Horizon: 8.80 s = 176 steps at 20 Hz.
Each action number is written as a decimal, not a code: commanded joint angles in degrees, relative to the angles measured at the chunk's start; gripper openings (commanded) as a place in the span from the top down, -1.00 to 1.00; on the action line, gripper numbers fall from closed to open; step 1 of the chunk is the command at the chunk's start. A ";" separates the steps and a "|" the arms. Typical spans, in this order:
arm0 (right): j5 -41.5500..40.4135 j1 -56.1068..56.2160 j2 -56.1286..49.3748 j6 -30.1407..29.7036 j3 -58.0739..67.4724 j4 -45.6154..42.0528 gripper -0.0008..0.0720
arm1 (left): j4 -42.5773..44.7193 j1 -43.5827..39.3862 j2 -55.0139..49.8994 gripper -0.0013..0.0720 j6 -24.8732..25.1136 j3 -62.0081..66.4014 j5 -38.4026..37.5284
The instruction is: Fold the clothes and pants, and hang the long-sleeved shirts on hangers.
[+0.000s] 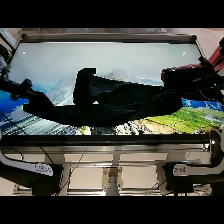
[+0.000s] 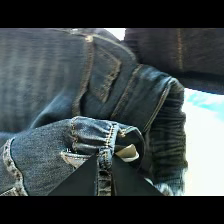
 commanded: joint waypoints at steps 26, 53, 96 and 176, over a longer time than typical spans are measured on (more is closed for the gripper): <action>6.51 0.07 -2.84 1.36 0.07 2.60 0.88 | -4.48 4.79 -4.07 -0.15 21.55 0.87 8.59; 10.80 3.28 -2.97 1.22 0.07 2.01 0.88 | 20.74 -7.06 -5.25 0.16 29.22 1.86 -1.77; 7.39 -26.97 24.06 -5.09 -7.37 -3.65 0.88 | 5.62 23.34 31.58 0.90 23.50 -19.91 14.34; -7.17 -12.09 10.99 -0.79 -10.10 -6.36 -0.34 | 34.75 -43.65 -27.93 0.90 -5.46 29.24 16.79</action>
